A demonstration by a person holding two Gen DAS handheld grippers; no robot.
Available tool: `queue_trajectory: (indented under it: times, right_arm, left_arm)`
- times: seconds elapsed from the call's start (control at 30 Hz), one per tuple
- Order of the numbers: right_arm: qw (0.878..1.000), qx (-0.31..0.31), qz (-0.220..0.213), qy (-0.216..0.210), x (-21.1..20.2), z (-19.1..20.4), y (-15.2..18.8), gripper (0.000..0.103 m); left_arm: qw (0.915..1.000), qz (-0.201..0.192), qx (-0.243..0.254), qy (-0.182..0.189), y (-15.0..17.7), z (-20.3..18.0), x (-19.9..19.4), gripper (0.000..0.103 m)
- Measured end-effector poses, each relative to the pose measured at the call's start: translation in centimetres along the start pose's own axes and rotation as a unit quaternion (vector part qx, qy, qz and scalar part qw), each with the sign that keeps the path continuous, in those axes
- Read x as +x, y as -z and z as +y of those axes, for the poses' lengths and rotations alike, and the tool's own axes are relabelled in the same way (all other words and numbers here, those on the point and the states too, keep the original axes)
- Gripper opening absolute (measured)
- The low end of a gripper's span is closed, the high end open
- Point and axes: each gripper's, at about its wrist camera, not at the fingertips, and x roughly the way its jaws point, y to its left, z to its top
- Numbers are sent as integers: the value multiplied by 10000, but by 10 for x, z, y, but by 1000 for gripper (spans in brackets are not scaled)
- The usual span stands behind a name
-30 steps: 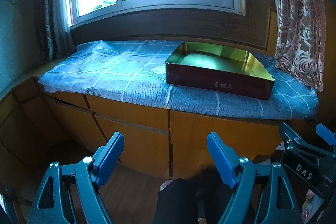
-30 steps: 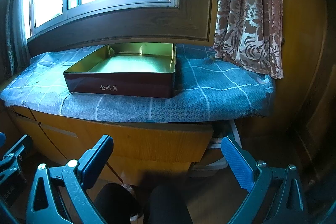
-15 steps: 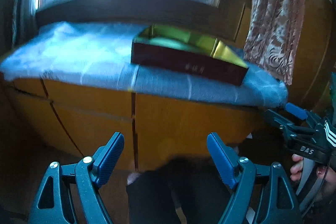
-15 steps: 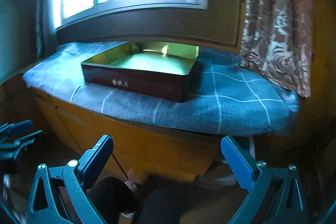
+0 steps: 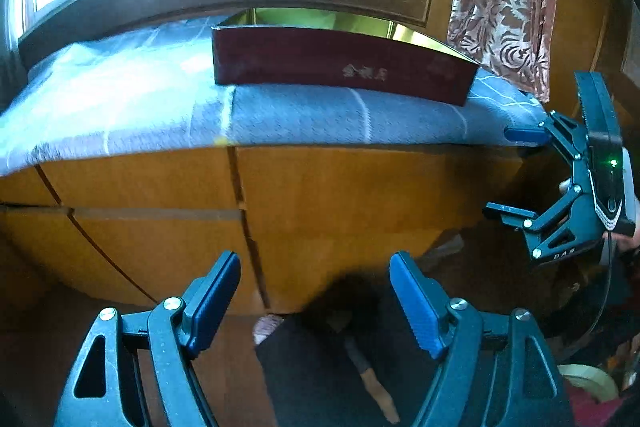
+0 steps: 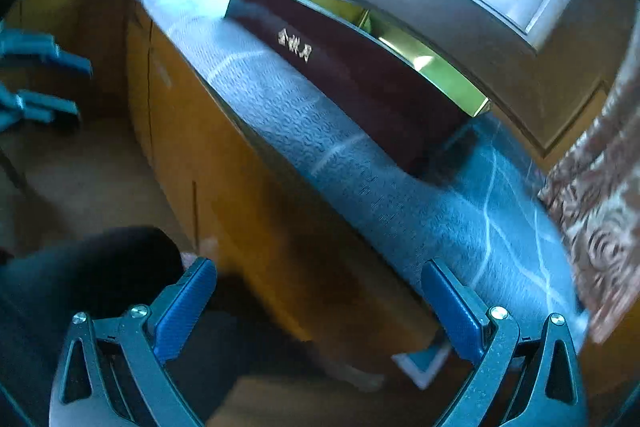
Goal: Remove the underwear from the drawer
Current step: 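Lower the right tool to the edge of the wooden drawer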
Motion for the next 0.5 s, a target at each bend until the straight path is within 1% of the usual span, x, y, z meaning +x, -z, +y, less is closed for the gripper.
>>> queue_trajectory:
  times: [0.07, 0.1, 0.13, 0.23, 0.27, 0.33, 0.37, 0.43, 0.5]
  right_arm:
    - [9998, -135, 79, -110, 7, -4, -4, 103]
    - [9995, -232, 53, -207, 7, -3, -4, 103]
    - [9984, -422, 72, -377, 8, -1, -6, 103]
    - [9960, -764, 232, -392, 15, 5, -9, 103]
    - [9952, -849, 264, -416, 17, 8, -9, 103]
    - [9924, -1047, 428, -494, 24, 12, -11, 103]
    - [9915, -1103, 468, -516, 25, 16, -10, 103]
    - [9880, -1269, 595, -643, 34, 19, -11, 103]
    - [9855, -1324, 693, -800, 40, 20, -12, 103]
  left_arm:
    - [9999, -10, 155, 69, -4, 3, 1, 79]
    - [9995, -50, 312, 64, -6, 3, 2, 79]
    - [9987, -103, 496, -25, -7, 1, 2, 79]
    - [9952, -161, 914, -301, -10, -4, 4, 79]
    - [9948, -149, 959, -303, -12, -3, 5, 79]
    - [9957, -113, 891, -245, -17, -2, 9, 78]
    - [9963, -96, 831, -191, -19, -1, 13, 72]
    - [9977, -23, 661, 172, -24, 4, 18, 66]
    - [9975, -28, 653, 259, -28, 3, 21, 66]
